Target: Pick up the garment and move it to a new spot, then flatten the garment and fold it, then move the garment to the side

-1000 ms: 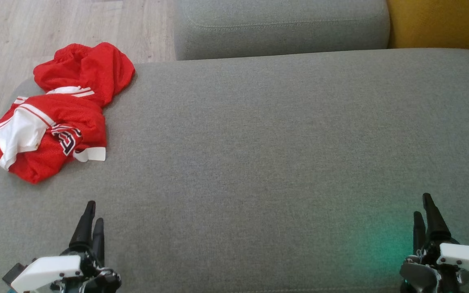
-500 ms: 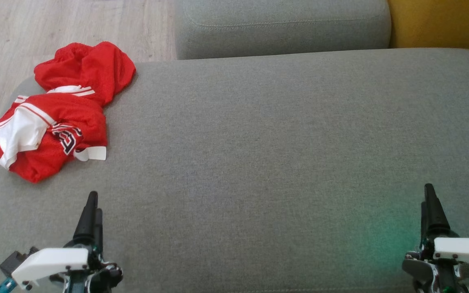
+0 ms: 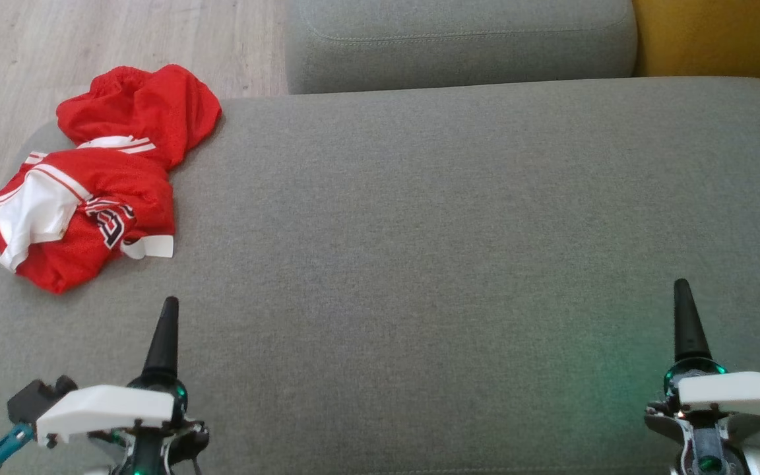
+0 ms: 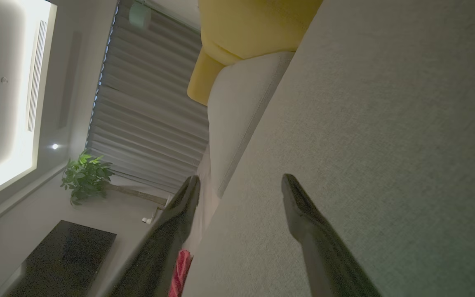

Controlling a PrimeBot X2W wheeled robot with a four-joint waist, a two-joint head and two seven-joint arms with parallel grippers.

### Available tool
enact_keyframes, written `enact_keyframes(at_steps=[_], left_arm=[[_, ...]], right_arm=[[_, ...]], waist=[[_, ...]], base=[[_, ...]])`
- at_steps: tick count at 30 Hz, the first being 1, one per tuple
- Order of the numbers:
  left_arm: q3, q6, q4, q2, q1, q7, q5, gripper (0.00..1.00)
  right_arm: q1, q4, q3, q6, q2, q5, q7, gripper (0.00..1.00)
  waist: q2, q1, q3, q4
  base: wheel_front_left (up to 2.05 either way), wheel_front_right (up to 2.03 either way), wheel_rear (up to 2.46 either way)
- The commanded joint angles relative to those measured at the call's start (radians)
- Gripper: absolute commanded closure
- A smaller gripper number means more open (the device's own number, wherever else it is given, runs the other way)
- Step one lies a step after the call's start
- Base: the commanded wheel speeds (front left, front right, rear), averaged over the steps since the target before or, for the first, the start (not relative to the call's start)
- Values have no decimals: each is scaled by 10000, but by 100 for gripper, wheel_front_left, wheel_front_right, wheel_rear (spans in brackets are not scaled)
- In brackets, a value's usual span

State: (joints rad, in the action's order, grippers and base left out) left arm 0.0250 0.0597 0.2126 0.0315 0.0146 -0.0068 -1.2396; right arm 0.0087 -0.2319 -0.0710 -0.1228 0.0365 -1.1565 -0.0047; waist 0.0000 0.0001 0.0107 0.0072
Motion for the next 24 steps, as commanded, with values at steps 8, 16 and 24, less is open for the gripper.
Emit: enact_keyframes(at_steps=[8, 16, 24], left_arm=[[242, -201, -647, 116, -413, -337, 1648, 0], [435, -301, -718, 123, -343, -571, 3073, 0], [599, -296, -663, 131, -249, -806, 4305, 0]], right_arm=[[-317, 614, 451, -31, 75, 1753, -340, 0], [-260, 582, 704, -36, 81, 2999, -576, 0], [-198, 590, 917, -41, 88, 4096, -812, 0]], waist=[[0, 0, 10, 42], [0, 0, -9, 63], [0, -1, -69, 106]], base=[[0, 0, 0], [0, 0, 0], [0, 0, 0]])
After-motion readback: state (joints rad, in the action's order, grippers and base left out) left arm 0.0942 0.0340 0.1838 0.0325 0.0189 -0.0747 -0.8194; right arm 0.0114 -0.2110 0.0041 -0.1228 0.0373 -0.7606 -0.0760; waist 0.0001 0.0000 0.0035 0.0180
